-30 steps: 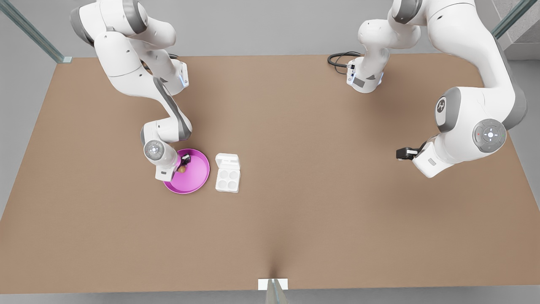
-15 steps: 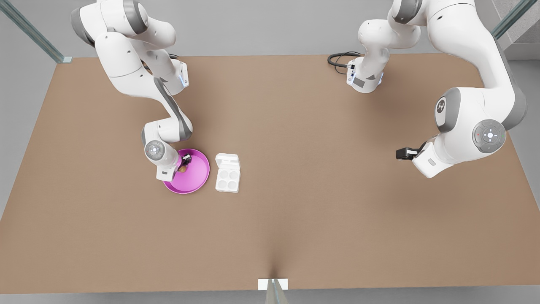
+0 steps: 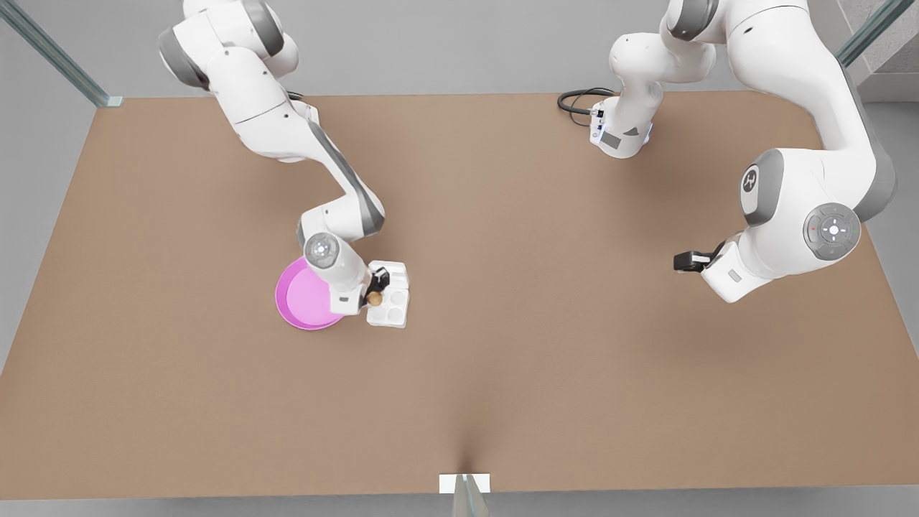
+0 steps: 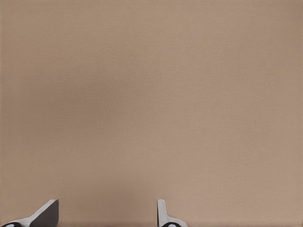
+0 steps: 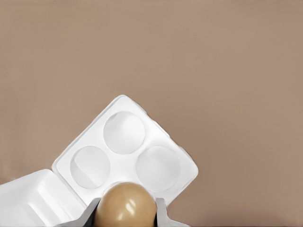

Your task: Pack egg into the box and close the box lid

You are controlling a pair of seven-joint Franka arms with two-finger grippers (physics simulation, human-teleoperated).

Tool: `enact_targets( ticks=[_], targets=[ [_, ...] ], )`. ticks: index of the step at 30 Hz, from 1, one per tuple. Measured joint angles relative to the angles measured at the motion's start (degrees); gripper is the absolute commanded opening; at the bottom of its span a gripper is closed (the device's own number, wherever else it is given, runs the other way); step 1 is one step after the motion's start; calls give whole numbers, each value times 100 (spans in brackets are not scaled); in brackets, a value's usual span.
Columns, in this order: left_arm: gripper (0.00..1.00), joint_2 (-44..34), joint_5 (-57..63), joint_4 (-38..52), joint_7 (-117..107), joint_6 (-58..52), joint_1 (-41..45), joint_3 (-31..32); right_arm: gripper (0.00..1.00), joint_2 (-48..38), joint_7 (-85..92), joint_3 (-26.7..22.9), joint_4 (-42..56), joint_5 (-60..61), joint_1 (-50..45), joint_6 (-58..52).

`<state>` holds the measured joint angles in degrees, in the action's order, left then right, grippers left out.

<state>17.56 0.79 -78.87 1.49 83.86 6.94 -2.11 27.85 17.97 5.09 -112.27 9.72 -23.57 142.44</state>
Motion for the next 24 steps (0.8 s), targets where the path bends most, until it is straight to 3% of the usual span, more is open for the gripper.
enact_targets(
  ticks=[9, 13, 14, 16, 21, 24],
  targets=[
    [100, 0, 0, 0, 0, -2, -2, 0, 57, 192, 212, -44, 175, 444, 76, 39],
    [100, 6, 0, 0, 0, -2, -5, 0, 57, 280, -2205, -121, 239, -1817, 64, 178],
    [100, 7, 0, 0, 0, -1, -7, 0, 57, 300, -2629, -111, 256, -1896, 62, 142],
    [100, 8, 0, 0, 0, -1, -4, 0, 62, 351, -2899, -79, 323, -1455, 53, 100],
    [100, 2, 0, 0, 0, -4, -3, 0, 61, 363, -2981, -47, 428, -470, 71, 46],
    [100, 7, 0, 0, 0, -4, -6, -2, 64, -89, -2838, -37, 411, 54, 231, -120]
  ],
)
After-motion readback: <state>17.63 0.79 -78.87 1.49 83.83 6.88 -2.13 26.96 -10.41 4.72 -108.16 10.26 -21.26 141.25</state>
